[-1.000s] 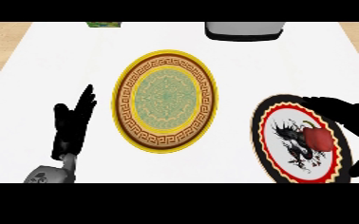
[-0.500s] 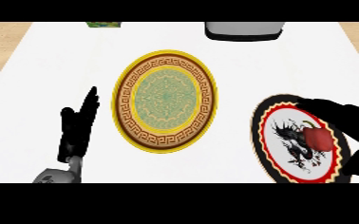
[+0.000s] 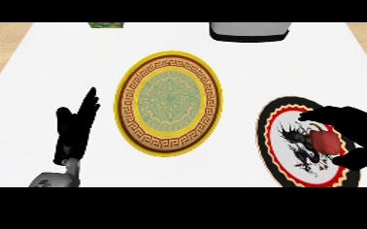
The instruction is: Pick the bell pepper from the plate and place it in the plate
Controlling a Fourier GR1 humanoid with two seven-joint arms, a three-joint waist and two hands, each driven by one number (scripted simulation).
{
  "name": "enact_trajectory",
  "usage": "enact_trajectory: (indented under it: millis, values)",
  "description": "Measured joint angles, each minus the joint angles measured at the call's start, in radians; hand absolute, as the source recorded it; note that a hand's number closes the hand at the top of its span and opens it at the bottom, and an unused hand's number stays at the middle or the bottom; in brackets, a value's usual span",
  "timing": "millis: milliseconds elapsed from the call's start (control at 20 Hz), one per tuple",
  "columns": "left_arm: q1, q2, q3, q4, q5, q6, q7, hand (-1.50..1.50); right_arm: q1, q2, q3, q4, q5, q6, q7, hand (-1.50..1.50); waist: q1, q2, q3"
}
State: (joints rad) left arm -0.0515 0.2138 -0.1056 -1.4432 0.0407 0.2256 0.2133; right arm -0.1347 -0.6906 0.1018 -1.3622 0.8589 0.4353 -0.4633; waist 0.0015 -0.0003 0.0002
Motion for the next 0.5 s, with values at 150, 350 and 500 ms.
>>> enact_trajectory:
  millis: [150, 350, 500]
  values:
    - [0.014, -0.008, 0.002, -0.016, -0.010, -0.005, 0.007, 0.00, -0.017, 0.018, 0.005, 0.053, 0.047, -0.060, -0.061, 1.50, 0.002, 0.000, -0.001]
    - [0.010, -0.018, 0.005, -0.049, -0.032, -0.001, 0.041, 0.00, -0.025, 0.029, -0.018, 0.059, 0.077, -0.094, -0.102, 1.50, 0.001, -0.001, -0.001]
    - [0.031, -0.031, 0.013, -0.032, -0.041, -0.006, 0.004, 0.00, -0.029, 0.042, -0.042, 0.059, 0.096, -0.129, -0.115, 1.50, 0.000, 0.000, -0.001]
